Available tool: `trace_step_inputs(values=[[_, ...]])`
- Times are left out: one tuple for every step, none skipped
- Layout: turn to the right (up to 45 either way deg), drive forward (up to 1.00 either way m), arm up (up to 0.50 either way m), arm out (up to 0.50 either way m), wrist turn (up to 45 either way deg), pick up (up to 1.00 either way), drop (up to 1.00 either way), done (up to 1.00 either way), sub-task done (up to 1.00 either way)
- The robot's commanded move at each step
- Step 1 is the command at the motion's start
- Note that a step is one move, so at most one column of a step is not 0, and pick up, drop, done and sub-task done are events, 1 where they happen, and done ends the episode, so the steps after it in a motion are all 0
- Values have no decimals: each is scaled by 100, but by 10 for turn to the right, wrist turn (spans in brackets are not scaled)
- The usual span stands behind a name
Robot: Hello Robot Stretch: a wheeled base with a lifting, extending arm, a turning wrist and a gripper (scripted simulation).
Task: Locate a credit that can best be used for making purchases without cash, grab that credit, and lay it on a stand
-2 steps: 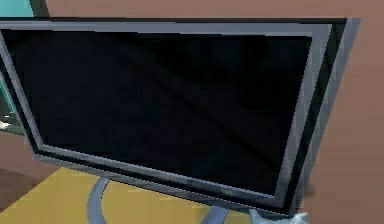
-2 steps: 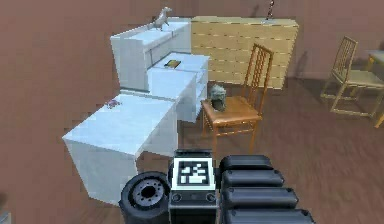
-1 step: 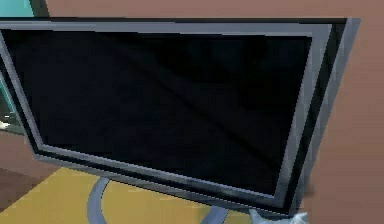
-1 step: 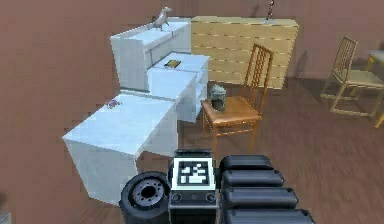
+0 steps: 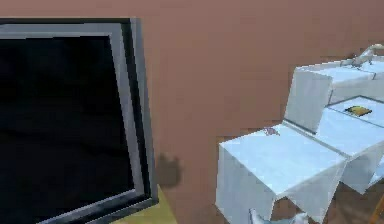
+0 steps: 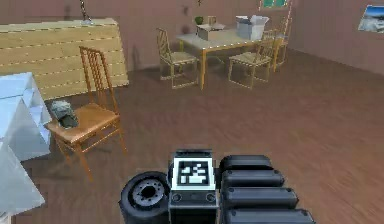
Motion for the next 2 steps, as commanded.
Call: trace_step_inputs(values=[[-450,0,0,0,0,0,0,0,0],[-450,0,0,0,0,0,0,0,0]])
